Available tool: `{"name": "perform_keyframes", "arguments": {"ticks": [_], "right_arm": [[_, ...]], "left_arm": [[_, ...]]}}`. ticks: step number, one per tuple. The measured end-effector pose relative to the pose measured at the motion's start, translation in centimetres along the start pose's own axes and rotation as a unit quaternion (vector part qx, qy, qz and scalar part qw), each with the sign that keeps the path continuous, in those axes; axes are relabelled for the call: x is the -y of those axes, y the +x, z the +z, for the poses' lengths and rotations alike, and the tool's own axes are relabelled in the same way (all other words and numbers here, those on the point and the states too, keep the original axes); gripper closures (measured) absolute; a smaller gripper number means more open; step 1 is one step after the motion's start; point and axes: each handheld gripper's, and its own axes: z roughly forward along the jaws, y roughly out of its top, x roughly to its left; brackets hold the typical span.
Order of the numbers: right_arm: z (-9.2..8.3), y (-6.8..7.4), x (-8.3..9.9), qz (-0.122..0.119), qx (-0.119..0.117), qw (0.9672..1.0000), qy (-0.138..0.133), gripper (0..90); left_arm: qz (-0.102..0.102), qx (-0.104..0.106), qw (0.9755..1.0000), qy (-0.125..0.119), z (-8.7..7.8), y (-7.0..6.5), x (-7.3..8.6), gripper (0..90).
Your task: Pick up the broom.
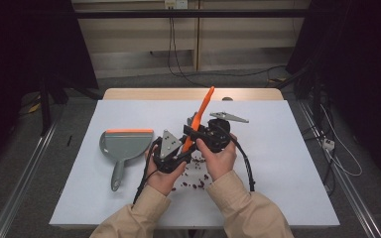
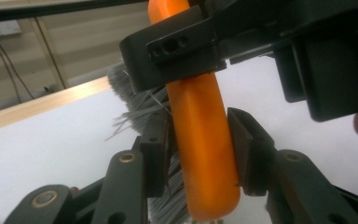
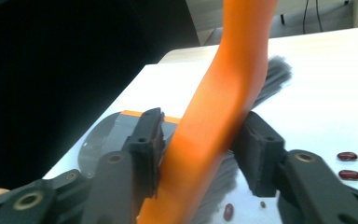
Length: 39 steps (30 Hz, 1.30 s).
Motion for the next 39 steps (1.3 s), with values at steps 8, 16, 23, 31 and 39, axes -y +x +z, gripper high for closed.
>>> {"name": "perform_keyframes", "arguments": {"ticks": [8,16,23,31,39], "right_arm": [[0.0,-0.4,-0.4,-0.021,-0.006,0.9998,0.003,70.1],[-1.6,-2.5,-1.3,-0.041,-0.003,0.9991,0.007,70.1],[-3.6,-4.7,-1.8,-0.063,0.011,0.9977,0.023,70.0],[-5.6,-6.8,-2.2,-0.07,0.019,0.9963,0.046,70.0],[-6.8,-8.3,-2.3,-0.084,0.035,0.9931,0.074,70.0]], "left_arm": [[-0.019,0.017,0.9997,-0.001,-0.2,0.9,0.0,44.0],[-0.036,0.031,0.9988,-0.009,-0.8,1.9,-0.1,27.3],[-0.04,0.051,0.9979,-0.004,-1.1,2.6,0.0,16.1],[-0.054,0.088,0.9946,-0.009,-2.1,3.9,-0.1,8.8],[-0.052,0.111,0.9924,-0.004,-3.9,5.4,0.2,4.9]]}}
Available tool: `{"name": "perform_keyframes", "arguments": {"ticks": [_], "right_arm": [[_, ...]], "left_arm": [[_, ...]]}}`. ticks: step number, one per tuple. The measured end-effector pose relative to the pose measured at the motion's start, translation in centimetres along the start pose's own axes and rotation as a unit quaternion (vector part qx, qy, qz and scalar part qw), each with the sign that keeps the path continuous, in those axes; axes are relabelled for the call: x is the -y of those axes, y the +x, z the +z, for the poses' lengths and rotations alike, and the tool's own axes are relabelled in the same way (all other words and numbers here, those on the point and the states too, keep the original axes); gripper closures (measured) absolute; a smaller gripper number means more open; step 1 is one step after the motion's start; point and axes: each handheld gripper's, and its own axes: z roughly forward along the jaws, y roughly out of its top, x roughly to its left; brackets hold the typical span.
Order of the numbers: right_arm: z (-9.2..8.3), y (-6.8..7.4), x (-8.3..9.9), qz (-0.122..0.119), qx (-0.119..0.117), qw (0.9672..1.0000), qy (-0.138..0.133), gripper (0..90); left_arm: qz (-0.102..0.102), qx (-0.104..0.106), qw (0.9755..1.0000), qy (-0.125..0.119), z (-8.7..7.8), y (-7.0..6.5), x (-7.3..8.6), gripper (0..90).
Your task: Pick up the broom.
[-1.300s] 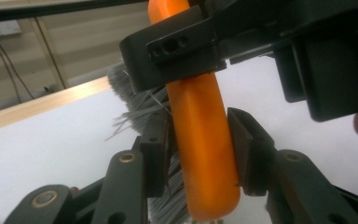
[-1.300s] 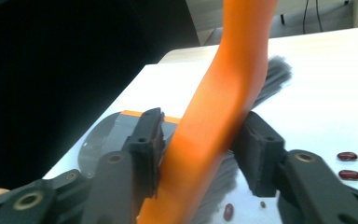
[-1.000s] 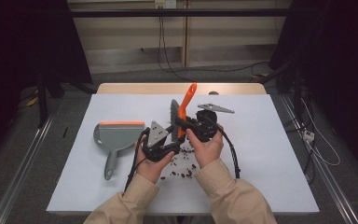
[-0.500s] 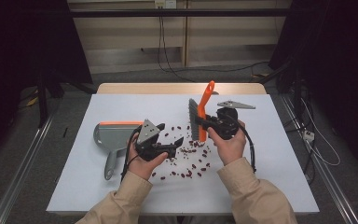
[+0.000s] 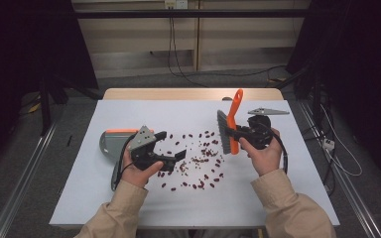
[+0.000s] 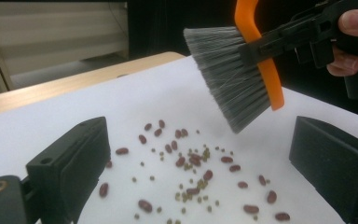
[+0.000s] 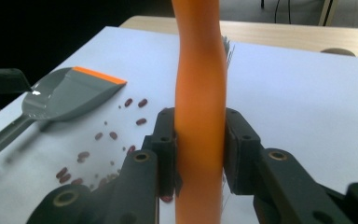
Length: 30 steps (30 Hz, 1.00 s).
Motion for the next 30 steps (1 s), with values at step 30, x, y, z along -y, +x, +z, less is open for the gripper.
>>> {"name": "perform_keyframes", "arguments": {"ticks": [30], "right_arm": [[-1.1,-4.3,2.5,-0.002,0.057,0.993,0.104,69.8]], "left_arm": [[-0.008,-0.053,0.9986,0.0,-6.6,3.9,2.8,5.1]]}}
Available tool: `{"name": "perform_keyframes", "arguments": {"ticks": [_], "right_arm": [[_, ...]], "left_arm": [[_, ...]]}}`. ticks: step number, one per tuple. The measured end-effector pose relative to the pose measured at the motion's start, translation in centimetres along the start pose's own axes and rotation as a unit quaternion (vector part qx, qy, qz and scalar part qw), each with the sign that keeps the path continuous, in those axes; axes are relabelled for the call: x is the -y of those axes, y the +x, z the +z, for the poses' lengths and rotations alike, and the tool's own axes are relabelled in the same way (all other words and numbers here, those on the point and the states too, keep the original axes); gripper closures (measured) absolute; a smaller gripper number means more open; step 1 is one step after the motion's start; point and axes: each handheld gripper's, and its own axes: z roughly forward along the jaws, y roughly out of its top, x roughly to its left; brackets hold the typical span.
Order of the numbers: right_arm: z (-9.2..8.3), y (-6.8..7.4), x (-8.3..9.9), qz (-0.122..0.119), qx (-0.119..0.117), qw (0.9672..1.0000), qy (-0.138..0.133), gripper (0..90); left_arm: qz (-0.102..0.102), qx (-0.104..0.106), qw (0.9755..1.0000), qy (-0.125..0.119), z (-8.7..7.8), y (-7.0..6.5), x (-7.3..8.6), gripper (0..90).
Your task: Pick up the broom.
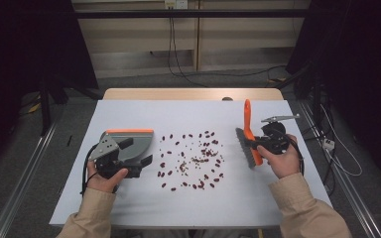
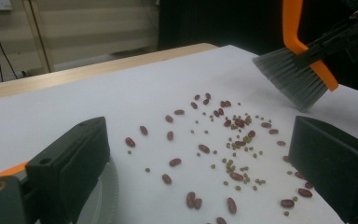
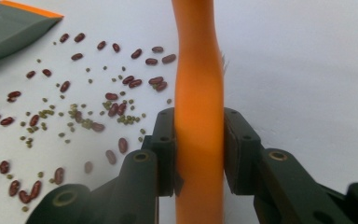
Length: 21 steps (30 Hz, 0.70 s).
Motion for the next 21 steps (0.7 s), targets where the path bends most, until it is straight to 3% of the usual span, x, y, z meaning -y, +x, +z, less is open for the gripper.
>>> {"name": "perform_keyframes", "arguments": {"ticks": [4,13,21], "right_arm": [[1.1,0.2,-0.4,-0.018,0.017,0.9997,0.002,70.1],[3.9,0.8,-1.3,-0.036,0.048,0.998,0.02,70.4],[4.6,1.0,-1.2,-0.043,0.057,0.9972,0.022,69.3]], "left_arm": [[-0.001,-0.003,1.0,0.003,-0.2,0.3,0.3,5.2],[-0.001,-0.002,1.0,0.006,-0.5,0.9,0.9,5.1],[-0.003,-0.005,0.9999,0.01,-0.6,1.1,1.3,5.1]]}}
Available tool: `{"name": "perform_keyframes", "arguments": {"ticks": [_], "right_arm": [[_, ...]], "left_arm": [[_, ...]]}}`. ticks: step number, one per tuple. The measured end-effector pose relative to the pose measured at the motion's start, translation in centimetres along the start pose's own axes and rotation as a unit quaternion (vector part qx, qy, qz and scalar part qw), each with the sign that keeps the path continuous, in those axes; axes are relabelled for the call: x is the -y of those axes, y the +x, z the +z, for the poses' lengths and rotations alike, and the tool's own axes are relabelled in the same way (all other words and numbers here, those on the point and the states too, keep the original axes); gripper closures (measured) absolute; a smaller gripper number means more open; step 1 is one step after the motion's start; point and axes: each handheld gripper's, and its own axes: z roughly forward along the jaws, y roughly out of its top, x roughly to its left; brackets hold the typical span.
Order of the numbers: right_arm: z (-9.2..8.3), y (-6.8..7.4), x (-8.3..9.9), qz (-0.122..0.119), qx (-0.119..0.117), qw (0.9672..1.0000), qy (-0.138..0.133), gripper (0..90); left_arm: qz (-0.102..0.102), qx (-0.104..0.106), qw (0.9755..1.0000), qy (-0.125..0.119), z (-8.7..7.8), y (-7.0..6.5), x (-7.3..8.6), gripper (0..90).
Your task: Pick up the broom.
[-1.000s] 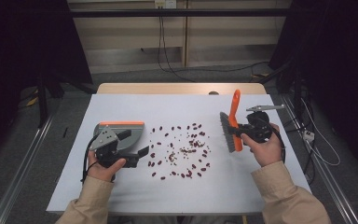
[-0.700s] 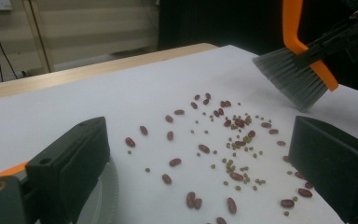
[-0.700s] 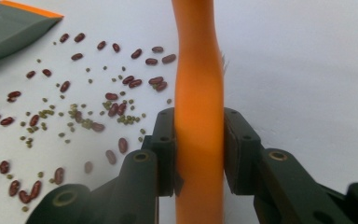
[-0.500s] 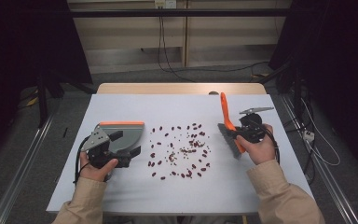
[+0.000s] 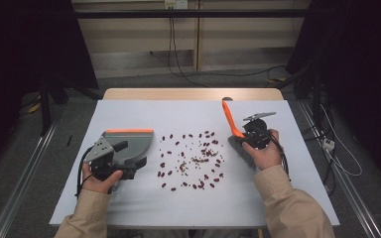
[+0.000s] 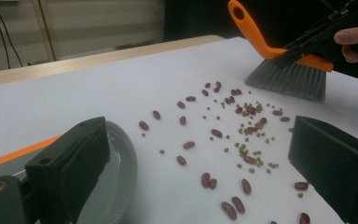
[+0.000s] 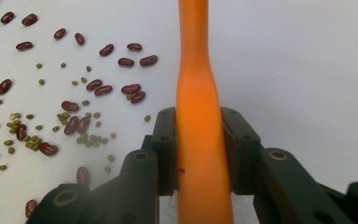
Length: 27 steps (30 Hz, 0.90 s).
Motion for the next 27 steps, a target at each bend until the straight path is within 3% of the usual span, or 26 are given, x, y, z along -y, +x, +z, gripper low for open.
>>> {"name": "perform_keyframes", "arguments": {"ticks": [9,16,21,27], "right_arm": [[-0.7,-0.3,0.5,-0.004,-0.003,0.9997,-0.025,56.9],[-1.6,-0.6,1.6,-0.018,0.002,0.9994,-0.031,60.2],[-1.5,-0.8,2.5,-0.007,-0.003,0.9994,-0.033,60.9],[-1.3,-0.6,2.7,-0.013,-0.002,0.9994,-0.032,65.2]], "left_arm": [[0.0,0.0,1.0,0.001,0.1,0.0,0.1,5.2],[0.001,-0.002,1.0,0.0,0.0,0.0,0.1,5.4],[0.001,-0.002,1.0,0.0,0.0,0.0,0.1,5.4],[0.002,-0.004,1.0,0.001,-0.1,0.1,0.1,5.4]]}}
